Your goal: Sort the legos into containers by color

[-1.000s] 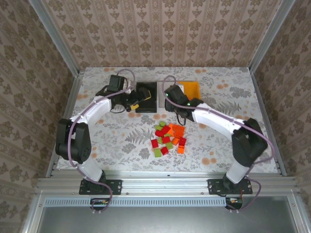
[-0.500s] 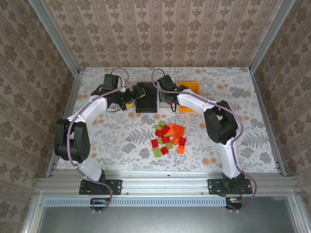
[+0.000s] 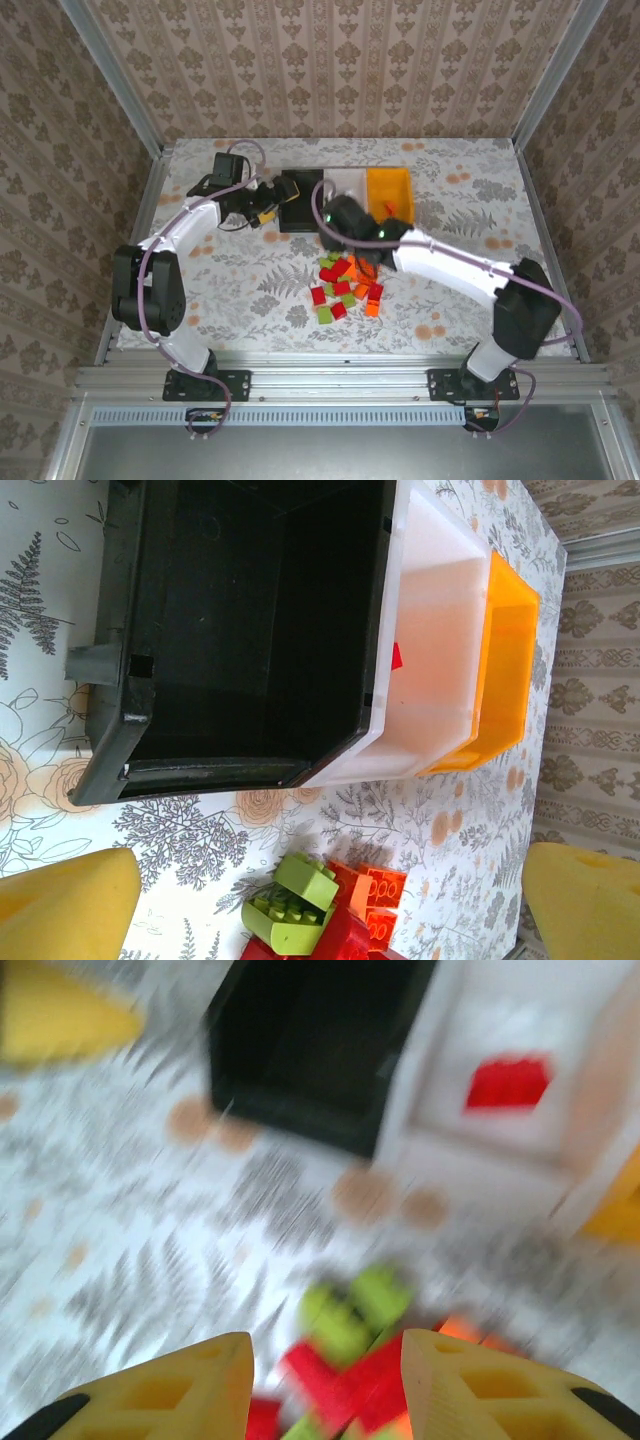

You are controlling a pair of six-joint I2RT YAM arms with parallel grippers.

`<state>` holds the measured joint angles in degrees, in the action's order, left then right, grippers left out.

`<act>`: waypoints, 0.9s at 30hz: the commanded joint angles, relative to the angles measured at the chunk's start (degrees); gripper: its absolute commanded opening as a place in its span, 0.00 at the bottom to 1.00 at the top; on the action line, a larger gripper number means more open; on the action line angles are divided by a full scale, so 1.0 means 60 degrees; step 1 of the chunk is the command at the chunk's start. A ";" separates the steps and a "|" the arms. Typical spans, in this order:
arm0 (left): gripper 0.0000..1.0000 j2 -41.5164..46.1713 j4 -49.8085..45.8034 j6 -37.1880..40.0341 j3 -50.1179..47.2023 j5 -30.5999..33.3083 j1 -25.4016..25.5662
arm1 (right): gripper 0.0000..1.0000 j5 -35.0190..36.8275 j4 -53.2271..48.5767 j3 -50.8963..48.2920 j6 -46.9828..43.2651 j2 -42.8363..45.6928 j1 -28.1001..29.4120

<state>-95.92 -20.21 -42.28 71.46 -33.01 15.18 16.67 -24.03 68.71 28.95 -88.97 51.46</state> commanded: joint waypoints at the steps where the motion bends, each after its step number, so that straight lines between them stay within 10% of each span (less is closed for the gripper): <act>1: 1.00 0.0437 -0.0167 0.0119 0.0292 0.0004 -0.0148 | 0.44 0.0212 -0.1319 -0.0967 0.2109 0.0233 0.1098; 10: 1.00 0.0587 -0.0192 0.0155 0.0277 0.0052 -0.0186 | 0.52 -0.0558 -0.1187 -0.1113 0.3830 -0.1255 0.2690; 27: 1.00 0.0532 -0.0176 0.0128 0.0263 0.0010 -0.0139 | 0.54 -0.0722 -0.0863 -0.0494 0.3624 -0.2847 0.2549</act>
<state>-93.84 -20.64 -42.28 71.46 -32.97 14.20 11.92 -28.47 64.16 51.18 -104.75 67.33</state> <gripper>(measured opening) 0.996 0.542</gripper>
